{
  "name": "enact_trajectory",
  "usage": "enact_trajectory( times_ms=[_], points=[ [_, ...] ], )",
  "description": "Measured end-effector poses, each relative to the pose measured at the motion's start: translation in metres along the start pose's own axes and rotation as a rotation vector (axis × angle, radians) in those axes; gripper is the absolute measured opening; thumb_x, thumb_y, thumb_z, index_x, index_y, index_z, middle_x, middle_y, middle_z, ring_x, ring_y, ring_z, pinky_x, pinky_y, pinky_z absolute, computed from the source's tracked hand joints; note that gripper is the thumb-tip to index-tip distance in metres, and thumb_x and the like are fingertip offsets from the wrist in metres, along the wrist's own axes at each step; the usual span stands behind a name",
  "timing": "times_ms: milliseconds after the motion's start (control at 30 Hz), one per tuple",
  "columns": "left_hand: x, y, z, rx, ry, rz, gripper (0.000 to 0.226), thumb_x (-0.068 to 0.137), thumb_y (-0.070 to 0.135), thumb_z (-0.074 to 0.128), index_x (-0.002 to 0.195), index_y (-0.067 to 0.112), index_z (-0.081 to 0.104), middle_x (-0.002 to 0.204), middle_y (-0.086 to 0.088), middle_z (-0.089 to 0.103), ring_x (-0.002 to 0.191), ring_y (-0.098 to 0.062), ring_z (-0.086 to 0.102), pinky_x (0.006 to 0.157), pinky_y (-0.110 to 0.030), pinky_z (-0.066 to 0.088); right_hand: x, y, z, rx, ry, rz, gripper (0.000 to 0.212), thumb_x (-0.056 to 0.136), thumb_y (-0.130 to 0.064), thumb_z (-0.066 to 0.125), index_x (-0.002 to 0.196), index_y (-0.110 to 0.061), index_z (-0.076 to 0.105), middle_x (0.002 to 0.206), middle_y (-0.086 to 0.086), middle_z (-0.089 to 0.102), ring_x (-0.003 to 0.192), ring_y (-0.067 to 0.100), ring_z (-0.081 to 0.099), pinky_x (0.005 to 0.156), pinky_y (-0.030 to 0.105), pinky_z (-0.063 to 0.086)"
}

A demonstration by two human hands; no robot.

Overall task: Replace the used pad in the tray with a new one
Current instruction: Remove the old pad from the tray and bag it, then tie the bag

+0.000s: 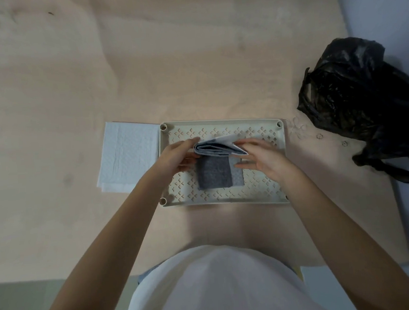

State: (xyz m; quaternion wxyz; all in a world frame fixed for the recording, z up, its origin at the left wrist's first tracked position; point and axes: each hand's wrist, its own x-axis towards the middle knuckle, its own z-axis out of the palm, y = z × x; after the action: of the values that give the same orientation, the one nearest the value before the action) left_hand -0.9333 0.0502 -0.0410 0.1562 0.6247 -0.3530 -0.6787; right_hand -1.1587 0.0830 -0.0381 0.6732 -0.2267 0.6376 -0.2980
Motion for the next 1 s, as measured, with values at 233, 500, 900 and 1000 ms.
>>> enact_trajectory(
  times_ms=[233, 500, 900, 1000],
  points=[
    [-0.004, -0.012, 0.003, -0.055, -0.084, 0.046, 0.029, 0.077, 0.006, 0.075, 0.101, 0.011, 0.058, 0.104, -0.007, 0.060, 0.094, -0.021, 0.061, 0.087, -0.031, 0.055, -0.005, 0.007, -0.004, -0.197, 0.024, -0.032, 0.032, 0.085, 0.001, 0.061, 0.109, -0.019, 0.063, 0.111, 0.005, 0.066, 0.092, 0.018, 0.066, 0.077, 0.032, 0.056],
    [-0.003, -0.031, 0.007, 0.300, 0.011, 0.309, 0.045, 0.071, 0.005, 0.081, 0.110, 0.012, 0.058, 0.098, -0.004, 0.055, 0.076, -0.013, 0.058, 0.066, -0.012, 0.051, -0.008, 0.017, 0.002, -0.396, 0.077, -0.142, 0.040, 0.081, 0.003, 0.064, 0.111, -0.022, 0.058, 0.110, -0.005, 0.062, 0.098, 0.011, 0.059, 0.079, 0.034, 0.054],
    [0.000, -0.069, 0.008, 1.344, 0.165, 0.971, 0.052, 0.098, 0.042, 0.030, 0.143, 0.018, 0.041, 0.150, -0.011, 0.036, 0.138, -0.029, 0.035, 0.113, -0.044, 0.027, -0.003, 0.050, -0.002, -1.049, 0.160, -0.602, 0.064, 0.076, -0.018, 0.073, 0.135, -0.014, 0.047, 0.144, 0.006, 0.032, 0.130, 0.019, 0.034, 0.106, 0.032, 0.032],
    [0.003, -0.076, 0.007, 1.415, 0.085, 0.976, 0.064, 0.100, 0.053, 0.014, 0.148, 0.013, 0.028, 0.155, -0.010, 0.025, 0.143, -0.025, 0.022, 0.118, -0.041, 0.012, -0.004, 0.052, -0.004, -1.271, 0.060, -0.702, 0.063, 0.086, -0.020, 0.062, 0.144, -0.019, 0.036, 0.156, -0.002, 0.022, 0.145, 0.015, 0.013, 0.114, 0.036, 0.014]
  ],
)
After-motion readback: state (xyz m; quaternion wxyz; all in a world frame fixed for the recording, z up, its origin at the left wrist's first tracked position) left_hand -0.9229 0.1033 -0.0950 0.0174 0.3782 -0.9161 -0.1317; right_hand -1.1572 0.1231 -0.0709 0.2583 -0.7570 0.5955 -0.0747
